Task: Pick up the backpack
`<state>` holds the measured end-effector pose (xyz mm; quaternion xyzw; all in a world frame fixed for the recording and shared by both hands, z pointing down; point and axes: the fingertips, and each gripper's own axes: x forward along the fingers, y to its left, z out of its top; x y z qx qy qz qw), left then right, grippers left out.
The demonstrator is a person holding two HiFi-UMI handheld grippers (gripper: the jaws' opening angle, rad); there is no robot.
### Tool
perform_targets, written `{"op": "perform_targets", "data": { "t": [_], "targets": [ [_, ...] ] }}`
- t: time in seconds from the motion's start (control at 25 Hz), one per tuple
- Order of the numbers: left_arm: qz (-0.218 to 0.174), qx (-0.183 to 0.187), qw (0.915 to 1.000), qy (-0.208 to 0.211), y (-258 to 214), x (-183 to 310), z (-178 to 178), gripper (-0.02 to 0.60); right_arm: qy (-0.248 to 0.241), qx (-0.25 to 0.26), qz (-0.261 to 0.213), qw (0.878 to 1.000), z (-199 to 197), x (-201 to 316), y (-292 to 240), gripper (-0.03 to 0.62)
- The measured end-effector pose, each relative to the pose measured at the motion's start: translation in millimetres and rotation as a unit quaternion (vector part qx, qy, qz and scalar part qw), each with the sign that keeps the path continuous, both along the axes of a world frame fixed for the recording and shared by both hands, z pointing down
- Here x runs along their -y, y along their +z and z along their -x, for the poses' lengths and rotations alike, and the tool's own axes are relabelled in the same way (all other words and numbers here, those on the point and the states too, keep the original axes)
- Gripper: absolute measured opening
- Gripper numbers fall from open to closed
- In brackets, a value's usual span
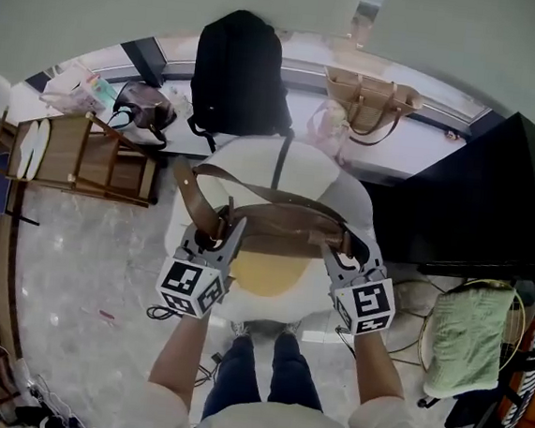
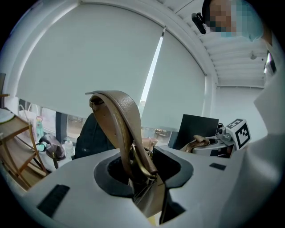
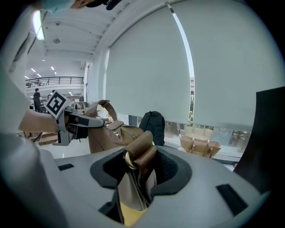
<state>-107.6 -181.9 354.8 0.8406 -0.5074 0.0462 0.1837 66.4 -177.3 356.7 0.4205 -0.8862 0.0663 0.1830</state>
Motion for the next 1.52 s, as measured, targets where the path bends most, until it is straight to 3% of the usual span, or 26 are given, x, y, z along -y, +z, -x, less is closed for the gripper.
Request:
{"op": "perform_targets", "data": {
  "t": [0.6,1.52],
  "targets": [
    [-0.045,0.009,0.9989,0.009,-120.7,-40.8,-4.0,0.160,0.006,0.011,-0.043,0.999,-4.7,-42.3,-119.0,0.176],
    [-0.102,0.022,0.9945,0.004,-201.9,-83.5,-0.2,0.156,-0.004,0.042,-0.095,0.995,-1.6,-84.0,-196.3,0.175]
  ]
}}
